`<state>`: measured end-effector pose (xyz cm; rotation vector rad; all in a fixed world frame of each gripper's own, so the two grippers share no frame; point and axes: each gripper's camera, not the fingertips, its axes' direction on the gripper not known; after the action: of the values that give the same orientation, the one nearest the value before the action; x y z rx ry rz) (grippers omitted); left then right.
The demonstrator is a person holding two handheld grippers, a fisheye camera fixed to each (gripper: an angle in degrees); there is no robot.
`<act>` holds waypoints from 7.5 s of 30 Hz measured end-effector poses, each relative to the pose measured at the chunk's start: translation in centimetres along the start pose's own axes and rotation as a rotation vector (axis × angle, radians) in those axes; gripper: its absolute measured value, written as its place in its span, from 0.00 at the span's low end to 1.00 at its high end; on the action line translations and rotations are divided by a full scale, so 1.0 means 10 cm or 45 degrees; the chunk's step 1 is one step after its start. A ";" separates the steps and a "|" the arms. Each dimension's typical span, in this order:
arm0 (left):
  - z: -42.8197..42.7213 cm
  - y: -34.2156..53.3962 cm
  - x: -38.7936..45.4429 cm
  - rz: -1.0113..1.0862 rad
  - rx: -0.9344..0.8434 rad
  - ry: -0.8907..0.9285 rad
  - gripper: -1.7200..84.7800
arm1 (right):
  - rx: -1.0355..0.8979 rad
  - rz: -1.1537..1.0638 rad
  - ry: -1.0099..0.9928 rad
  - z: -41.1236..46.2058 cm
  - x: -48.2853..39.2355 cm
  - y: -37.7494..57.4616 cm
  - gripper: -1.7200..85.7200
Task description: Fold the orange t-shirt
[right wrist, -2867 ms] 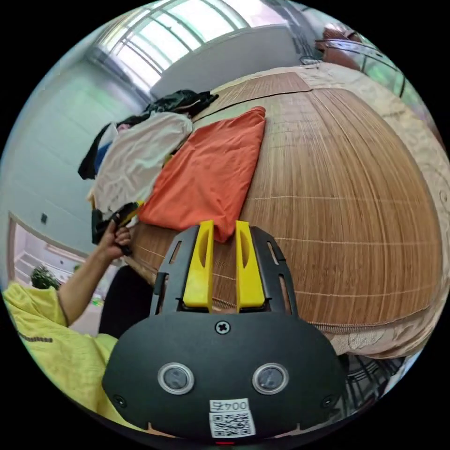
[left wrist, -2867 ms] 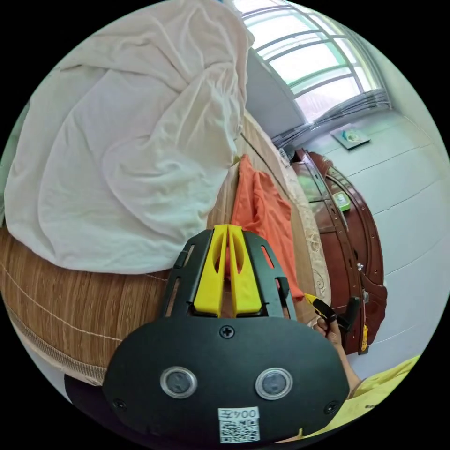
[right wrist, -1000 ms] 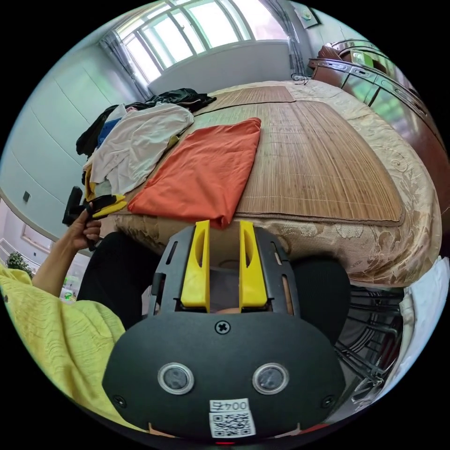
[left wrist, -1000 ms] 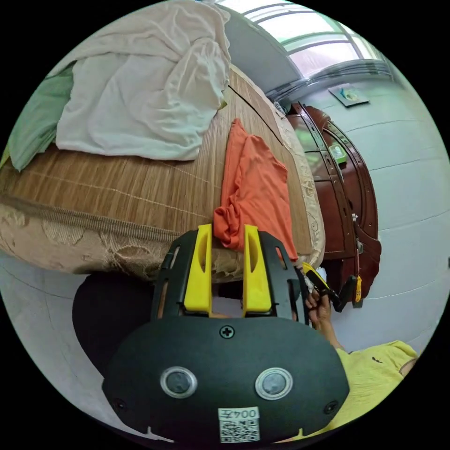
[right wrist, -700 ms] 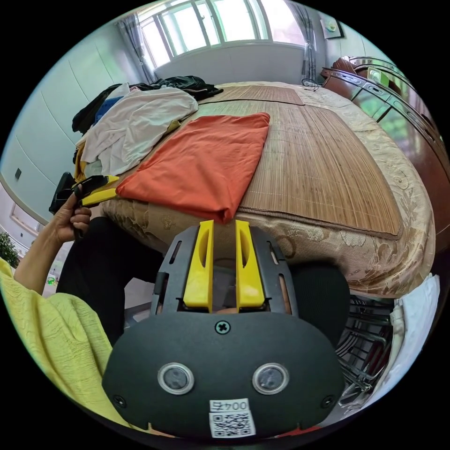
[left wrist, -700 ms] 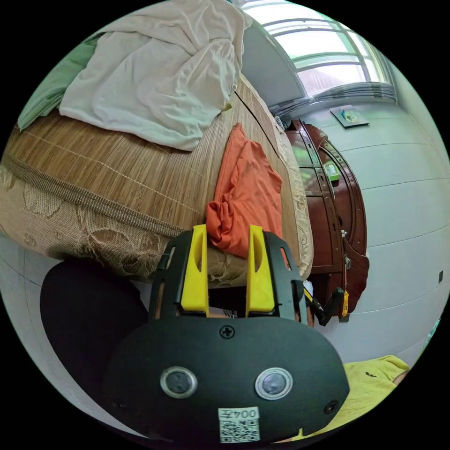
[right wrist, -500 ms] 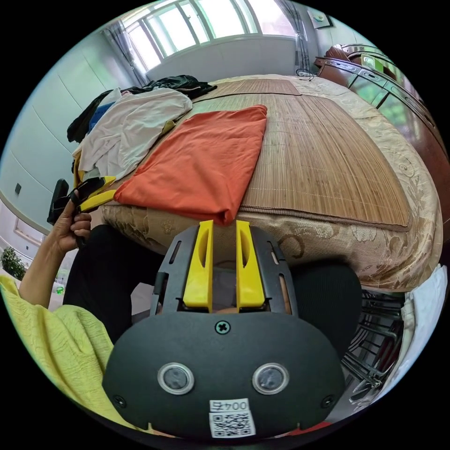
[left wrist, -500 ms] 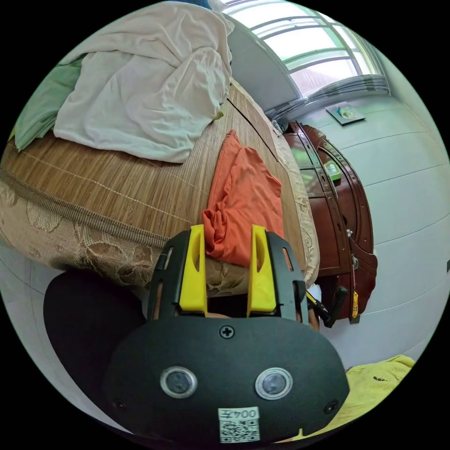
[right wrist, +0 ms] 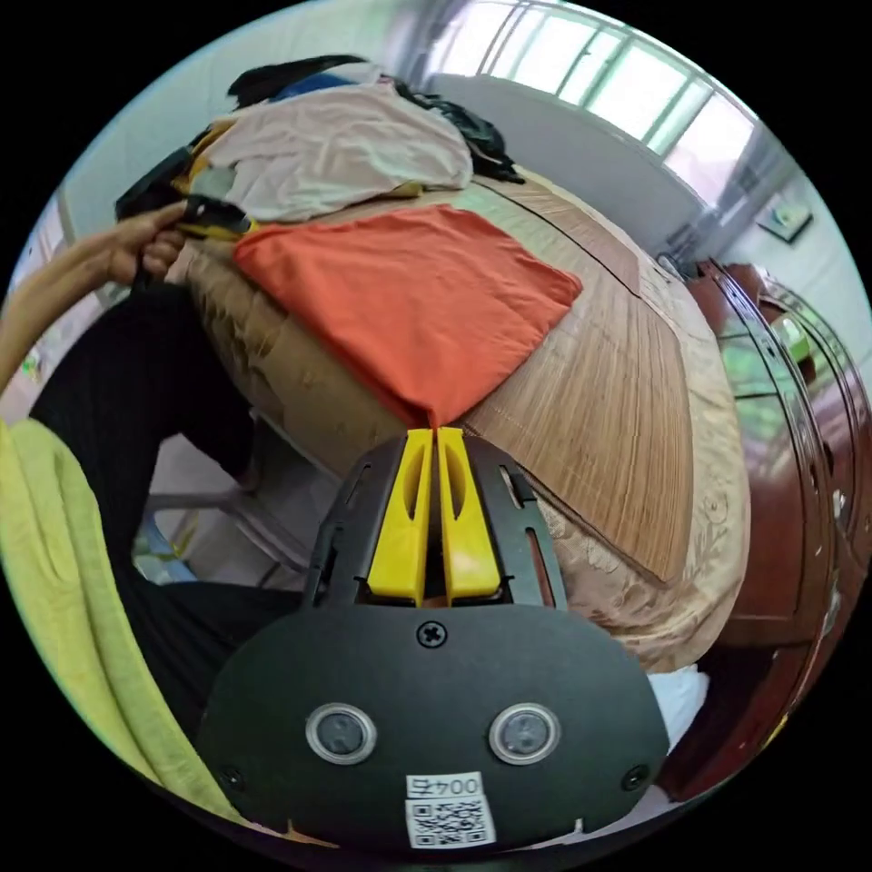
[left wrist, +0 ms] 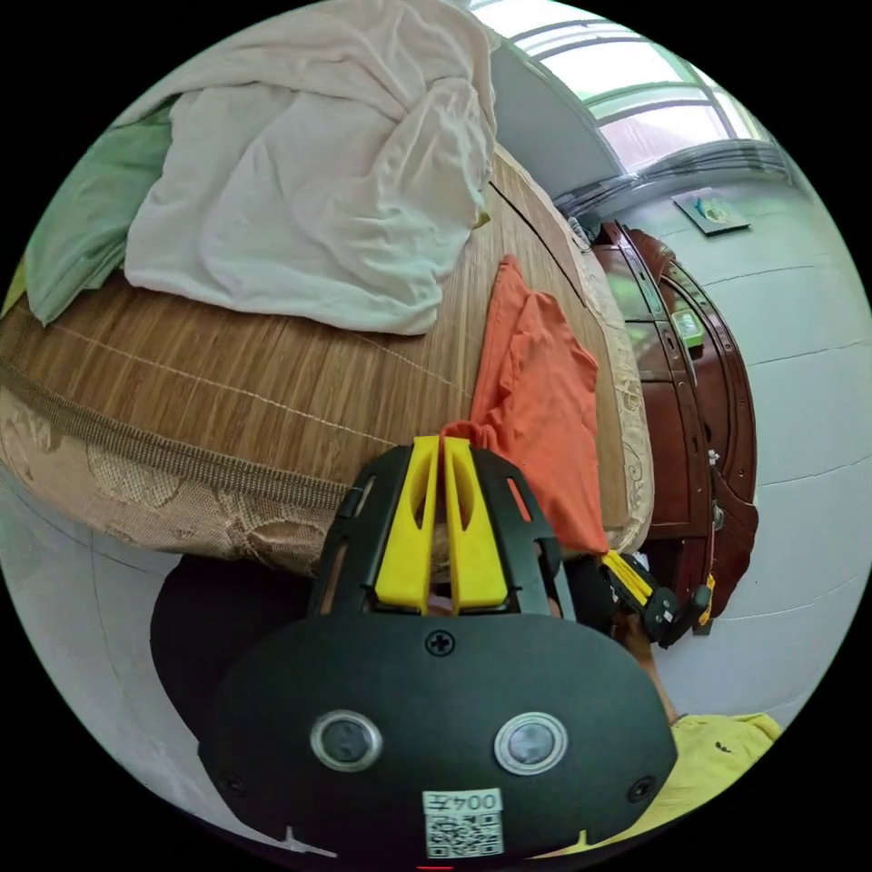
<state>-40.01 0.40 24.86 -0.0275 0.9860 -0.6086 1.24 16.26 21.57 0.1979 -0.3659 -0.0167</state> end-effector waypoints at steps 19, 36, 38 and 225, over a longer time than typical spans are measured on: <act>-0.12 0.69 0.18 0.141 0.016 0.051 0.14 | -0.058 0.468 -0.302 0.45 0.04 -0.09 0.12; -0.09 0.80 0.11 0.230 0.042 0.123 0.06 | -0.072 0.244 -0.151 0.58 -0.06 -0.15 0.04; -0.24 0.89 0.24 0.315 0.137 0.047 0.08 | -0.062 0.265 -0.177 0.51 0.04 -0.09 0.07; 1.67 -0.58 1.51 0.416 0.095 -0.071 0.04 | 0.444 0.880 -0.418 -0.33 0.84 0.93 0.07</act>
<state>-23.55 -15.99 24.36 0.1792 0.8891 -0.3423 10.11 25.61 23.34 0.4069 -0.7498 0.7069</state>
